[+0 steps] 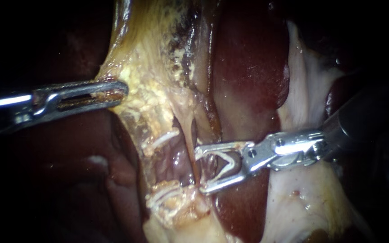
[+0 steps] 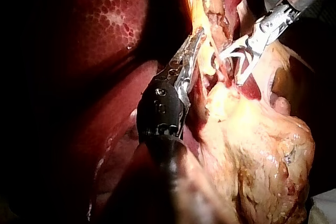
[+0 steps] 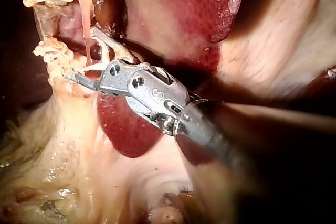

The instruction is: Clipping first clip right tube

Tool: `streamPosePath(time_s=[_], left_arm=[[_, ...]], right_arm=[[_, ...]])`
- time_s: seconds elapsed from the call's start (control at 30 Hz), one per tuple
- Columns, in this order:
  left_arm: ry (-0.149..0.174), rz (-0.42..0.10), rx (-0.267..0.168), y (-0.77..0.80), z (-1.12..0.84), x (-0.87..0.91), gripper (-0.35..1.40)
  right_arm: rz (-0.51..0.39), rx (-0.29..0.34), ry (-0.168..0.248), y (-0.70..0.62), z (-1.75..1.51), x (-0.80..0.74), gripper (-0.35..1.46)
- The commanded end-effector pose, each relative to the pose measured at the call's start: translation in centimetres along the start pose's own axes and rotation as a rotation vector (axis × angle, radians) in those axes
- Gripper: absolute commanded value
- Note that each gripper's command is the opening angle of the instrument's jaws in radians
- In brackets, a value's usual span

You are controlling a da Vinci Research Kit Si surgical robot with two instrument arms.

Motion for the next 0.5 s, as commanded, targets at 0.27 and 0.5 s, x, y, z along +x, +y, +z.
streamPosePath(time_s=[0.27,0.5], left_arm=[[0.000,0.000,0.000,0.00,0.00,0.00,-0.35],[0.000,0.000,-0.001,0.00,0.01,0.00,-0.35]], right_arm=[[0.057,0.080,0.032,-0.05,0.05,0.01,0.57],[0.056,0.109,0.035,-0.06,0.20,0.05,0.54]])
